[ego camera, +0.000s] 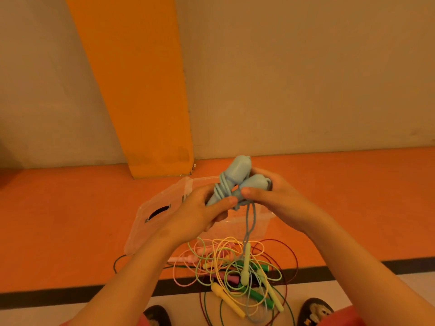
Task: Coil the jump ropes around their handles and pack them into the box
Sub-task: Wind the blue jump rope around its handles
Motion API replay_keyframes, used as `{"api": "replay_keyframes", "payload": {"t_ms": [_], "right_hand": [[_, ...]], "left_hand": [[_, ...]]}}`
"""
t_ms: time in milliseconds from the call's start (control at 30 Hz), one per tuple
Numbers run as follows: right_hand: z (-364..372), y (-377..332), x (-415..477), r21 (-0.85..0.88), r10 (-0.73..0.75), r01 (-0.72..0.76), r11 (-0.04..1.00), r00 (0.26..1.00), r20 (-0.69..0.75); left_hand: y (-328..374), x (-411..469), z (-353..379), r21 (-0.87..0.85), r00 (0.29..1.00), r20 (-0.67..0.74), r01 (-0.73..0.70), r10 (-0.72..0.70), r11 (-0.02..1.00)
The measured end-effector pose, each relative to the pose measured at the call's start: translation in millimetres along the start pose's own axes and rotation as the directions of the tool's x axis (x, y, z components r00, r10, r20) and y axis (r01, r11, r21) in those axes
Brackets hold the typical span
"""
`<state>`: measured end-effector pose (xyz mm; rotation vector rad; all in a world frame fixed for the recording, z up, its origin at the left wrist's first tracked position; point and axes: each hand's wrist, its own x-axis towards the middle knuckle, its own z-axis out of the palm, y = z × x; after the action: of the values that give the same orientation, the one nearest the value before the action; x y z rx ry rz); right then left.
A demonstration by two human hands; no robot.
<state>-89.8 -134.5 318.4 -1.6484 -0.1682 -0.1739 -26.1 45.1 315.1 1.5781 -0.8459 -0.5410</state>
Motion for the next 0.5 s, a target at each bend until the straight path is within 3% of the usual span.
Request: {"api": "replay_keyframes", "payload": {"t_ms": [133, 267, 500], "right_hand": [[3, 5, 2, 0.102, -0.003, 0.006, 0.995, 1.0, -0.031], [13, 10, 5, 0.031, 0.019, -0.015, 0.999, 0.991, -0.132], [21, 5, 5, -0.095, 0.022, -0.042, 0.995, 0.979, -0.204]], "left_hand": [[1, 7, 4, -0.147, 0.986, -0.166, -0.027, 0.003, 0.989], [4, 10, 7, -0.161, 0.957, -0.288, -0.049, 0.001, 0.986], [2, 11, 13, -0.156, 0.944, -0.326, -0.106, 0.05, 0.982]]}}
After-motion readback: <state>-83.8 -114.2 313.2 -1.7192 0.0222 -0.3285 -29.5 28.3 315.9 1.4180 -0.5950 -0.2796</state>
